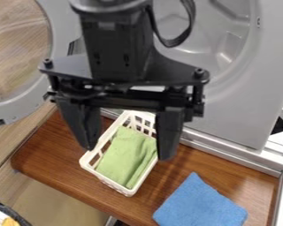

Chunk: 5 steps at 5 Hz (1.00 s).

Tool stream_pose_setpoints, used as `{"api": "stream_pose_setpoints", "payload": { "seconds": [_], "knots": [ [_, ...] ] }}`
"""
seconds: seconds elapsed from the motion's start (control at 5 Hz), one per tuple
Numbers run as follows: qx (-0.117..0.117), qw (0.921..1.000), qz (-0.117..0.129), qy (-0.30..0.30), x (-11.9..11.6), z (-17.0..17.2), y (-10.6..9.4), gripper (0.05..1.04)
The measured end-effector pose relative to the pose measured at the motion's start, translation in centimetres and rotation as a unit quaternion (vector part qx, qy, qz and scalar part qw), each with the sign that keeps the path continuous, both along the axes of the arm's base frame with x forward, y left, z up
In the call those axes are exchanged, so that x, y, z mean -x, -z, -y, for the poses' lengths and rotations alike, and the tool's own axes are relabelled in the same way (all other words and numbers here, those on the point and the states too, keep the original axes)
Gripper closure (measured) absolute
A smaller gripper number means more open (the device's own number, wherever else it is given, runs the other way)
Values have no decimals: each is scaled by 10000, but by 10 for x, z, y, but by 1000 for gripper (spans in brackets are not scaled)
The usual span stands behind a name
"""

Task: Put the blue towel to the left side of the table

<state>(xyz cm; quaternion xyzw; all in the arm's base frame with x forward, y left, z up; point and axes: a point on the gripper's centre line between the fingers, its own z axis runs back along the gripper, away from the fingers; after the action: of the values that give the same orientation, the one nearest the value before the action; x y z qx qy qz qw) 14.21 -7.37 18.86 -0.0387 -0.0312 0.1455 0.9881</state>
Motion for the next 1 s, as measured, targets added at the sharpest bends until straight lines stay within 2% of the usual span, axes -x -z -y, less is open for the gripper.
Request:
{"api": "stream_pose_setpoints", "payload": {
  "seconds": [0.2,0.4,0.6,0.8,1.0],
  "knots": [
    [26,10000,-28,37,0,2,2,83],
    [46,9986,-508,-116,-41,3,42,83],
    [-373,9983,-440,68,-79,21,70,83],
    [-644,9951,-615,436,-97,35,117,83],
    [-655,9927,-688,745,-103,47,157,83]
  ]
}}
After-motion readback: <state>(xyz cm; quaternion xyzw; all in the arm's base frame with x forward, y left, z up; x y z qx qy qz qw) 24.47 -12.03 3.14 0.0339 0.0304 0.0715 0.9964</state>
